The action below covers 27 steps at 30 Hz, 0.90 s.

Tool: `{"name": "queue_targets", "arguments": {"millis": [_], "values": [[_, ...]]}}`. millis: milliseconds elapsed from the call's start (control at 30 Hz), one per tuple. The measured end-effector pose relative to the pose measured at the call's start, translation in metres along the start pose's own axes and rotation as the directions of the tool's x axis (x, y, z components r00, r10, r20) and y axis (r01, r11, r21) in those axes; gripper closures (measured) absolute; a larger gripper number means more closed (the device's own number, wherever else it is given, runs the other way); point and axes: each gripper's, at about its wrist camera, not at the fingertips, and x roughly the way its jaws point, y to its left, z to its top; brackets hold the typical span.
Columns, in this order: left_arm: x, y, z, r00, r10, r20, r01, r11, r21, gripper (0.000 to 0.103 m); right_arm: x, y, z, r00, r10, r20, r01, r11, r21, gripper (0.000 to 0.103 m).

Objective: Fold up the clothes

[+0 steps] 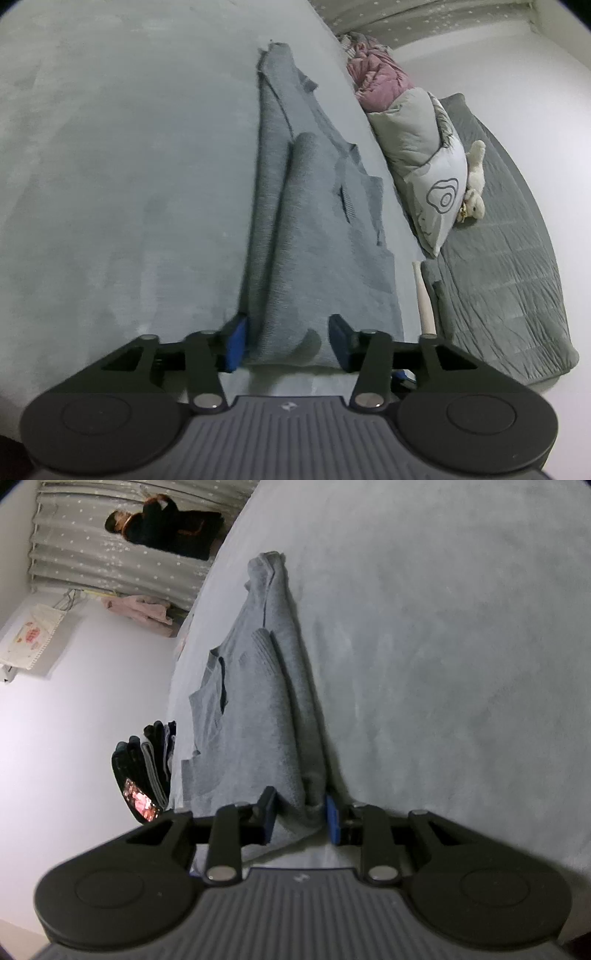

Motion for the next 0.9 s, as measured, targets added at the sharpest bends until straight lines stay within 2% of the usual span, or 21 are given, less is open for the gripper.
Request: {"name": "queue_targets", "arguments": {"millis": [300, 367, 433, 467, 533, 700, 900], "values": [[-0.001, -0.001, -0.008, 1.0, 0.007, -0.002, -0.007, 0.999, 0.045, 0.054, 0.01, 0.007, -0.004, 1.0, -0.009, 0.002, 0.009, 1.0, -0.021, 0.075], [-0.001, -0.002, -0.008, 1.0, 0.021, -0.004, -0.021, 0.998, 0.056, 0.061, 0.01, 0.007, -0.004, 1.0, -0.01, 0.003, 0.01, 1.0, -0.024, 0.075], [0.0, -0.001, -0.009, 0.999, 0.046, -0.007, -0.046, 0.997, 0.058, 0.082, 0.01, 0.009, -0.005, 1.0, -0.015, 0.004, 0.015, 0.999, -0.034, 0.078], [0.001, 0.001, -0.009, 0.999, 0.051, -0.007, -0.051, 0.998, 0.048, 0.083, 0.01, 0.01, -0.006, 1.0, -0.021, 0.005, 0.021, 0.999, -0.047, 0.078], [-0.001, 0.003, -0.008, 0.999, 0.042, -0.002, -0.042, 0.999, 0.021, 0.088, 0.009, 0.014, -0.008, 1.0, -0.026, 0.007, 0.027, 0.997, -0.066, 0.079], [-0.008, -0.004, -0.007, 1.0, 0.018, 0.021, -0.019, 0.999, 0.028, 0.091, 0.004, 0.023, -0.007, 1.0, -0.003, 0.014, 0.004, 0.997, -0.075, 0.082], [-0.017, -0.015, 0.002, 0.993, -0.087, 0.079, 0.089, 0.996, -0.017, 0.092, -0.006, 0.042, 0.005, 0.996, 0.08, 0.042, -0.077, 0.994, -0.075, 0.083]]}}
